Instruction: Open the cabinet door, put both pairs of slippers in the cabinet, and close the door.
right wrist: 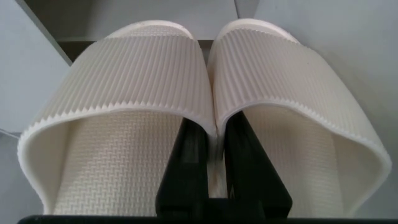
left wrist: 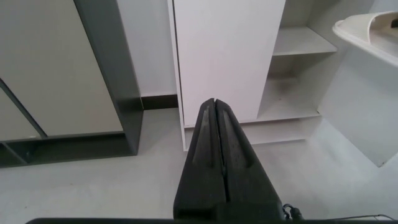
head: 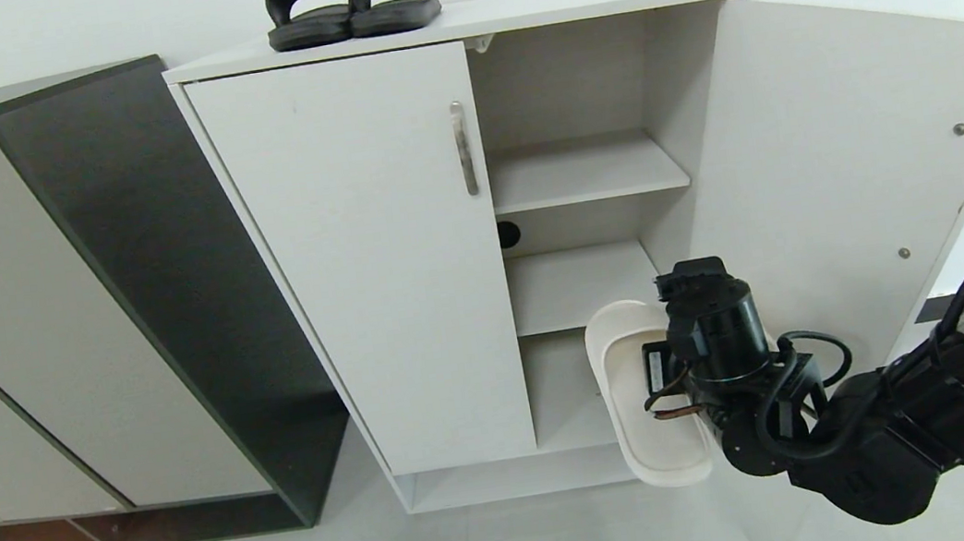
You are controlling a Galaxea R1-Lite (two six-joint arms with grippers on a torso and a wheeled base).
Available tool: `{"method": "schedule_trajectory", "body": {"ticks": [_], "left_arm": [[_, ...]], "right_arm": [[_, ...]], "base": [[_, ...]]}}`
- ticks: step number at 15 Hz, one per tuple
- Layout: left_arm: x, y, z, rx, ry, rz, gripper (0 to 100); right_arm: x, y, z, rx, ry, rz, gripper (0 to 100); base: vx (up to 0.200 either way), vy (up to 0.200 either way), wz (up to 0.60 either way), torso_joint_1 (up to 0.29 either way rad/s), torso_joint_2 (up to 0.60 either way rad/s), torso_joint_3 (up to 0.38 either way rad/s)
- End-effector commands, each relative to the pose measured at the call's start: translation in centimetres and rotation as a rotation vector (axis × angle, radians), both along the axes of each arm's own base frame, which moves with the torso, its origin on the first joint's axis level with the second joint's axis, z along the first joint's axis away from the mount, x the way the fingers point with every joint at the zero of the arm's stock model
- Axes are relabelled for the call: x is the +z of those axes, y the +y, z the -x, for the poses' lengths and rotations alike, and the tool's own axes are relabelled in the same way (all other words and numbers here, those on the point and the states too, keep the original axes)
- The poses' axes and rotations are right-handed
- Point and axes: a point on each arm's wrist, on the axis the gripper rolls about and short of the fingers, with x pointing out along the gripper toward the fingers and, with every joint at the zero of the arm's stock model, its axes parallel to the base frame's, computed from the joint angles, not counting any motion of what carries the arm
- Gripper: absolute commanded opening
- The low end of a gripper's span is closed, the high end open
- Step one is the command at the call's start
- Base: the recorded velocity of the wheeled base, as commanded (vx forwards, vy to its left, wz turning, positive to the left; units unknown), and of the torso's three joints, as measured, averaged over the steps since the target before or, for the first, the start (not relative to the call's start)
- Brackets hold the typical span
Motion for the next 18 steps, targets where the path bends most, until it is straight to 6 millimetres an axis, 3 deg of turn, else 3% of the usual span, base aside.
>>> {"method": "schedule_trajectory", "body": {"ticks": [1,18], "left_arm": [[0.01,0.0,-0.01,0.0,0.001,0.0,0],[0.01,0.0,-0.01,0.001,0.001,0.0,0]], "right_arm": [[-0.11,0.01,-0.03,-0.001,0.002,0.002,0],[-0.25,-0.29,-0.12,-0.007,0.004,0.002,0]], "base": [[0.0,0.0,0.0,0.0,0.0,0.0],[0.0,0.0,0.0,0.0,0.0,0.0]]}}
